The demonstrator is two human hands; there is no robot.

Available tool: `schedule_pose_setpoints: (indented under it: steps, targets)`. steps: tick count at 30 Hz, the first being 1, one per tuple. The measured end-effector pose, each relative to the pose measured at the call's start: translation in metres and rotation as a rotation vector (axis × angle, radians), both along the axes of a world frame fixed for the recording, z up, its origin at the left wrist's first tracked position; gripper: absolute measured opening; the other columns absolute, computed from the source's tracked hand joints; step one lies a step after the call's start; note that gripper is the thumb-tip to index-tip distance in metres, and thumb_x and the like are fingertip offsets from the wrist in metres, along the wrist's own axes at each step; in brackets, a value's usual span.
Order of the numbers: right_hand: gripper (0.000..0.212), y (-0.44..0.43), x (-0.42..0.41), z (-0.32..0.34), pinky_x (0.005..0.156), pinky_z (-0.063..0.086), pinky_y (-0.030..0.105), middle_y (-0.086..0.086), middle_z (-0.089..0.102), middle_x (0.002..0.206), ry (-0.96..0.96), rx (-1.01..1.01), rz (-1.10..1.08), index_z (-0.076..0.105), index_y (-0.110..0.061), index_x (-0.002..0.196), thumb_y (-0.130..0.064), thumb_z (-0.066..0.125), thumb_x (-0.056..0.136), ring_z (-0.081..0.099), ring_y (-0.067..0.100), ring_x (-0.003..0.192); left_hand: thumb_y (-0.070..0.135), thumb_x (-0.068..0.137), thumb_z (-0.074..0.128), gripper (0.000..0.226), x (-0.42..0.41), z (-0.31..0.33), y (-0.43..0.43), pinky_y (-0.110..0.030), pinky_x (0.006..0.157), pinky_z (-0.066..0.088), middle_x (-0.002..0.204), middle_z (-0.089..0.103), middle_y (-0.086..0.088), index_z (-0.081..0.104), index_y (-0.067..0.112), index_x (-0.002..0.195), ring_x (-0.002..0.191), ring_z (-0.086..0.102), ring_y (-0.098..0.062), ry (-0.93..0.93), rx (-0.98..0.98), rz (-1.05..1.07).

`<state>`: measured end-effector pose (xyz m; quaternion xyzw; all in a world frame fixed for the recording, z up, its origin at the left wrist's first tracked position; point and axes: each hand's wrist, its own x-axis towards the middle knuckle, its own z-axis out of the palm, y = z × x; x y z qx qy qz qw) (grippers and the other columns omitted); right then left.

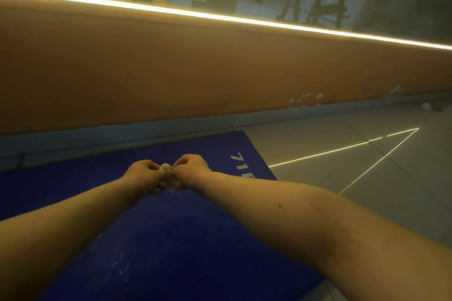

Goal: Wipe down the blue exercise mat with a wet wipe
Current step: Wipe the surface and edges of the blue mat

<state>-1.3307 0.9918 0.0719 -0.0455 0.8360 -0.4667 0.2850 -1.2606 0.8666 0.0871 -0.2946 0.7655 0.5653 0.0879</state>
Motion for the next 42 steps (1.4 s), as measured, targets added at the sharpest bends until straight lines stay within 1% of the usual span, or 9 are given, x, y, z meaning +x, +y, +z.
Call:
schedule_pose_setpoints:
  steps: [3, 6, 9, 14, 20, 28, 31, 37, 42]
  targets:
    - [0.019, -0.001, 0.018, -0.006, 0.084, 0.062, 0.036, 0.011, 0.070, 0.110, -0.168, -0.170, 0.025, 0.065, -0.014, 0.111, -0.021, 0.071, 0.094, 0.071, 0.023, 0.098, 0.025, 0.098, 0.063, 0.018, 0.004, -0.006, -0.002, -0.032, 0.066, 0.057, 0.099, 0.069, -0.016, 0.061, 0.008, 0.104, 0.086, 0.069, -0.026, -0.021, -0.027, -0.012]
    - [0.021, 0.010, 0.018, -0.017, 0.078, 0.062, 0.031, 0.009, 0.072, 0.103, -0.082, -0.141, 0.007, 0.067, -0.012, 0.110, -0.021, 0.073, 0.092, 0.073, 0.018, 0.088, 0.014, 0.094, 0.067, 0.013, 0.012, -0.008, -0.005, -0.029, 0.065, 0.056, 0.097, 0.072, -0.012, 0.064, 0.010, 0.106, 0.087, 0.071, -0.021, -0.024, -0.037, -0.096]
    - [0.009, 0.024, 0.004, -0.031, 0.067, 0.062, 0.031, 0.005, 0.071, 0.095, 0.043, 0.036, 0.052, 0.067, -0.020, 0.094, -0.020, 0.075, 0.091, 0.071, 0.017, 0.079, 0.011, 0.096, 0.064, 0.024, 0.017, -0.017, -0.010, -0.032, 0.073, 0.059, 0.106, 0.070, -0.009, 0.062, 0.011, 0.119, 0.089, 0.071, -0.020, -0.080, -0.125, -0.232]
    - [0.006, 0.080, -0.026, -0.073, 0.073, 0.056, 0.036, 0.004, 0.066, 0.103, 0.177, 0.385, -0.025, 0.063, -0.018, 0.095, -0.017, 0.069, 0.093, 0.065, 0.022, 0.094, 0.024, 0.097, 0.057, 0.048, 0.025, -0.048, -0.013, -0.037, 0.100, 0.051, 0.138, 0.055, -0.001, 0.048, 0.020, 0.144, 0.118, 0.058, -0.020, -0.177, -0.549, -0.744]
    - [0.012, 0.139, 0.003, -0.140, 0.079, 0.050, 0.033, 0.011, 0.059, 0.116, 0.230, 0.590, -0.240, 0.067, -0.011, 0.088, -0.018, 0.063, 0.098, 0.059, 0.023, 0.094, 0.031, 0.099, 0.054, 0.055, 0.037, -0.103, 0.002, -0.037, 0.112, 0.038, 0.156, 0.027, 0.000, 0.037, 0.022, 0.151, 0.142, 0.030, -0.023, -0.143, -0.720, -1.099]
    - [0.020, 0.105, 0.009, -0.156, 0.092, 0.050, 0.027, -0.002, 0.046, 0.118, 0.247, 0.426, -0.252, 0.066, -0.009, 0.113, -0.023, 0.064, 0.099, 0.055, 0.017, 0.105, 0.042, 0.100, 0.049, 0.068, 0.029, -0.141, 0.020, -0.038, 0.116, 0.034, 0.165, 0.007, -0.001, 0.022, 0.020, 0.158, 0.149, 0.013, -0.024, -0.075, -0.831, -1.131]
    - [0.016, 0.078, 0.013, -0.165, 0.068, 0.042, 0.012, -0.002, 0.049, 0.112, 0.168, 0.294, -0.302, 0.059, -0.012, 0.113, -0.021, 0.062, 0.100, 0.057, 0.011, 0.093, 0.042, 0.099, 0.050, 0.070, 0.025, -0.143, 0.015, -0.036, 0.115, 0.034, 0.165, 0.006, -0.001, 0.021, 0.022, 0.159, 0.147, 0.016, -0.024, -0.067, -0.893, -1.195]
    - [0.011, 0.066, 0.024, -0.160, 0.061, 0.038, 0.029, 0.006, 0.055, 0.100, -0.017, 0.122, -0.326, 0.051, -0.015, 0.094, -0.023, 0.056, 0.099, 0.048, 0.014, 0.076, 0.041, 0.099, 0.052, 0.067, 0.018, -0.141, 0.016, -0.036, 0.114, 0.037, 0.163, 0.010, -0.002, 0.025, 0.023, 0.158, 0.146, 0.019, -0.024, -0.068, -0.892, -1.224]
    - [0.024, 0.113, -0.020, -0.143, 0.075, 0.044, 0.041, 0.011, 0.058, 0.121, 0.013, 0.286, -0.559, 0.052, -0.009, 0.116, -0.016, 0.058, 0.094, 0.059, 0.034, 0.106, 0.040, 0.100, 0.049, 0.070, 0.028, -0.144, 0.016, -0.038, 0.117, 0.033, 0.166, 0.000, -0.001, 0.017, 0.023, 0.160, 0.150, 0.010, -0.025, -0.095, -0.892, -1.197]
